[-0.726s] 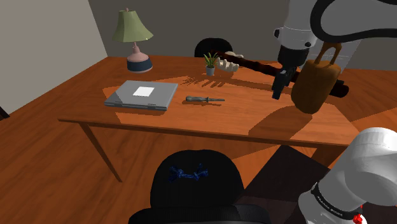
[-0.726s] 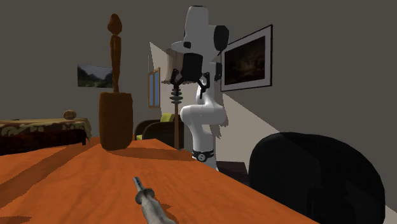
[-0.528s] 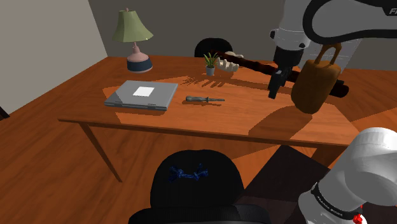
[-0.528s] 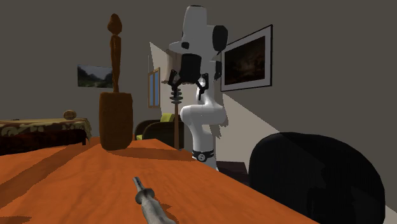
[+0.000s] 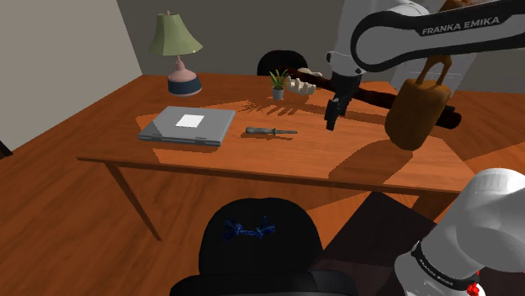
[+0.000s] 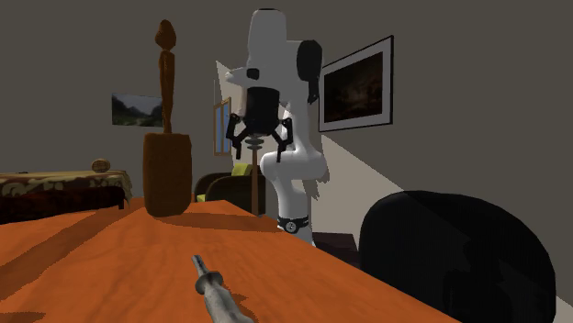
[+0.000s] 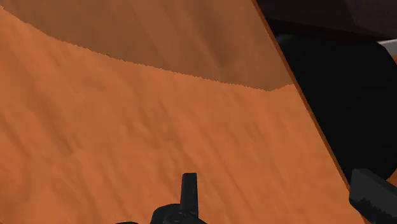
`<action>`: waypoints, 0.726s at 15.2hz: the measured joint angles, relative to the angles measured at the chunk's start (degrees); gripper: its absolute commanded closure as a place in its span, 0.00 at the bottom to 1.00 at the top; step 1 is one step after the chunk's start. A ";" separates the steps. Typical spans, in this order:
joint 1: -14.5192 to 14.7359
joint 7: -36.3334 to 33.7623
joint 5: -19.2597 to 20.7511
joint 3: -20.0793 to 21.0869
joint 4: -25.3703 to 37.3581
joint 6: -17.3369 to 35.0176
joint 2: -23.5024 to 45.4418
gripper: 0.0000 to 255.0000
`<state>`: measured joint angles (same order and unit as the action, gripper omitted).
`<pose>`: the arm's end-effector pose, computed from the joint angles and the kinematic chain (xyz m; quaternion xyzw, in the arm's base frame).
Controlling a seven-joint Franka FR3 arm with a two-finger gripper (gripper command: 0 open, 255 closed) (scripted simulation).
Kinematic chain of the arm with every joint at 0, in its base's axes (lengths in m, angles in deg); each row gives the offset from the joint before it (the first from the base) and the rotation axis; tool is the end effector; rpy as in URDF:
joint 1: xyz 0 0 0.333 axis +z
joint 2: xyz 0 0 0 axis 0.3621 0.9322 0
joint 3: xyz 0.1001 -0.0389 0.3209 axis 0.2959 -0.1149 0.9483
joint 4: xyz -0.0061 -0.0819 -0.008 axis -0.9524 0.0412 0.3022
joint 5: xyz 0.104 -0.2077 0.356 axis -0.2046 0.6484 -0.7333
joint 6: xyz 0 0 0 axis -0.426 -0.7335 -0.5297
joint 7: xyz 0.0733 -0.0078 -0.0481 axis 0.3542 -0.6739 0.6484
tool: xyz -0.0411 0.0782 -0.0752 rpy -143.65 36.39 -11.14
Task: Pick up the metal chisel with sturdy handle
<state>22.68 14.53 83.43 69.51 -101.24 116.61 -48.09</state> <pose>0.4187 -0.0193 0.5217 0.9954 0.0873 0.0063 0.0386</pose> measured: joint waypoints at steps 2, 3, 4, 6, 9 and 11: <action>0.17 1.39 -0.30 -0.85 2.14 2.97 4.75 0.00; 0.27 2.15 -0.53 -1.27 3.54 4.32 7.26 0.00; 0.33 2.94 -0.78 -1.67 4.31 5.53 9.07 0.00; 0.58 4.30 -1.46 -2.24 6.58 8.37 13.86 0.00; 0.93 6.39 -2.84 -2.83 11.08 11.10 20.64 0.00; 0.98 8.04 -3.86 -3.20 14.04 12.50 24.74 0.00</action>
<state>23.66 22.57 79.57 66.31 -87.20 129.11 -23.35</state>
